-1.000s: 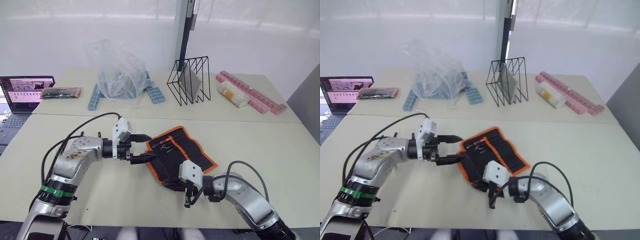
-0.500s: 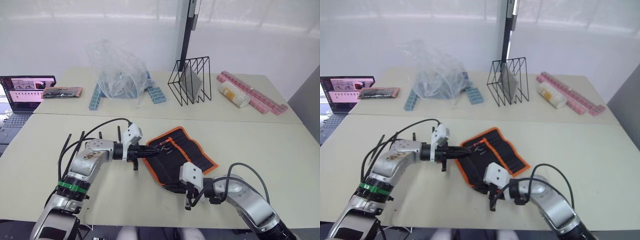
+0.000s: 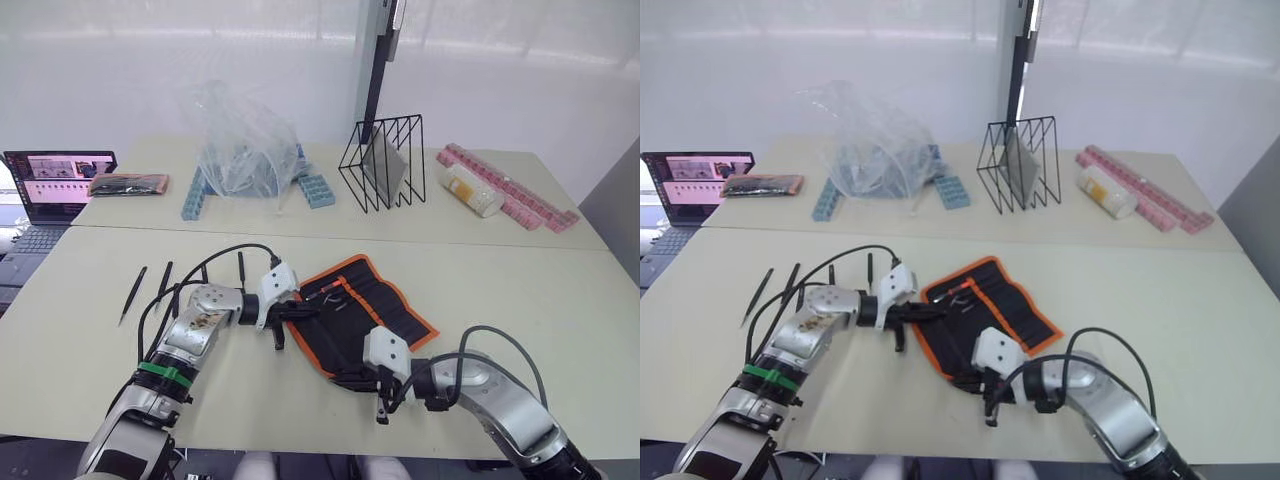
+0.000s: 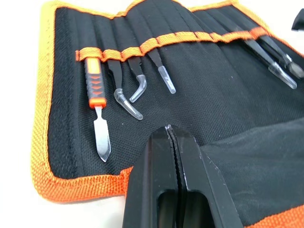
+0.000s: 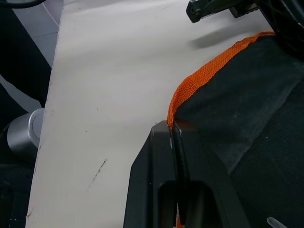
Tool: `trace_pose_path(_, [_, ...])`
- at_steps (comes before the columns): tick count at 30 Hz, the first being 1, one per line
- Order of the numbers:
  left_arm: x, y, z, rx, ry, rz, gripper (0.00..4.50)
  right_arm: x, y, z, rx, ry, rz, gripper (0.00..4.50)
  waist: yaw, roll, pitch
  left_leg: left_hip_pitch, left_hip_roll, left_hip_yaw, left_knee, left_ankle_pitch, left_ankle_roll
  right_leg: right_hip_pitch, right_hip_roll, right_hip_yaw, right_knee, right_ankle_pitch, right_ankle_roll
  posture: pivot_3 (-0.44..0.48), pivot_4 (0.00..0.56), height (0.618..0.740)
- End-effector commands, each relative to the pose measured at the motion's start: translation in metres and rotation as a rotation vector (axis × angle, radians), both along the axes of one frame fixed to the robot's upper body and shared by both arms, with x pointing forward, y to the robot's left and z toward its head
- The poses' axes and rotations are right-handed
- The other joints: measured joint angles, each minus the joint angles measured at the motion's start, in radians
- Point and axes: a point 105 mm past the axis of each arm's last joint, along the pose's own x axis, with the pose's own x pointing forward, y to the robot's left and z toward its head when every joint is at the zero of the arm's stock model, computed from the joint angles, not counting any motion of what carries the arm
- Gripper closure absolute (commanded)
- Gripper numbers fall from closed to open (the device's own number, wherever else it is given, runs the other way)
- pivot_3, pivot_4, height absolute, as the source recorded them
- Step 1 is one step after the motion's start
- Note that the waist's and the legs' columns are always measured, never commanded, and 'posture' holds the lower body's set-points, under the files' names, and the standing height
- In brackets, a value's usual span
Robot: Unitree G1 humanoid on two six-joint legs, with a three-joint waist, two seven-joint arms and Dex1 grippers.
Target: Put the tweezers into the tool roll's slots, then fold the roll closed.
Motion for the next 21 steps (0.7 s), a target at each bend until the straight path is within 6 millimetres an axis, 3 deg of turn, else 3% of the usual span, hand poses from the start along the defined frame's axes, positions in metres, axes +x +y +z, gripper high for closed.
trace_pose_path(1, [-0.008, 0.008, -0.030, 0.067, 0.078, 0.023, 4.49, 0.002, 0.000, 0.013, 0.045, -0.001, -0.010, 4.22, 0.000, 0.000, 0.000, 0.000, 0.000, 0.000, 0.000, 0.000, 0.000, 0.000, 0.000, 0.000, 0.000, 0.000, 0.000, 0.000, 0.150, 0.720])
trace_pose_path(5, [-0.009, 0.009, -0.034, 0.076, 0.076, 0.022, 4.50, 0.013, -0.002, 0.030, 0.116, 0.025, -0.053, 2.97, -0.003, 0.000, -0.001, 0.001, 0.000, 0.000, 0.000, 0.000, 0.000, 0.001, 0.000, 0.000, 0.001, 0.000, 0.000, 0.000, 0.150, 0.720])
trace_pose_path(7, [-0.009, 0.009, -0.034, 0.075, 0.071, 0.024, 4.50, 0.018, 0.000, 0.050, 0.218, 0.063, -0.066, 2.31, -0.004, 0.000, -0.001, 0.002, 0.000, 0.000, 0.000, 0.000, 0.000, 0.002, 0.000, 0.000, 0.001, 0.000, 0.000, 0.000, 0.150, 0.720])
trace_pose_path(10, [-0.008, 0.010, -0.032, 0.075, 0.061, 0.025, 4.50, 0.031, 0.006, 0.067, 0.327, 0.113, -0.095, 2.31, -0.004, 0.000, -0.001, 0.003, 0.000, 0.000, 0.000, 0.000, 0.000, 0.002, 0.000, 0.000, 0.001, 0.000, 0.000, 0.000, 0.150, 0.720])
trace_pose_path(13, [-0.007, 0.010, -0.030, 0.073, 0.049, 0.024, 4.50, 0.049, 0.017, 0.054, 0.278, 0.110, -0.154, 2.31, -0.004, 0.000, -0.002, 0.003, 0.000, 0.000, 0.000, 0.000, 0.000, 0.002, 0.000, 0.000, 0.001, 0.000, 0.000, 0.000, 0.150, 0.720])
trace_pose_path(19, [-0.004, 0.010, -0.022, 0.057, 0.025, 0.027, 4.50, 0.064, 0.031, 0.026, 0.229, 0.103, -0.193, 4.20, -0.004, 0.000, -0.002, 0.001, 0.000, 0.000, 0.000, 0.000, 0.000, 0.000, 0.000, 0.001, 0.001, 0.000, 0.000, 0.000, 0.150, 0.720])
trace_pose_path(21, [-0.003, 0.011, -0.019, 0.054, 0.018, 0.027, 4.50, 0.066, 0.031, 0.021, 0.219, 0.097, -0.197, 4.46, -0.004, 0.000, -0.002, 0.001, 0.000, 0.000, 0.000, 0.000, 0.000, 0.000, 0.000, 0.001, 0.001, 0.000, 0.000, 0.000, 0.150, 0.720])
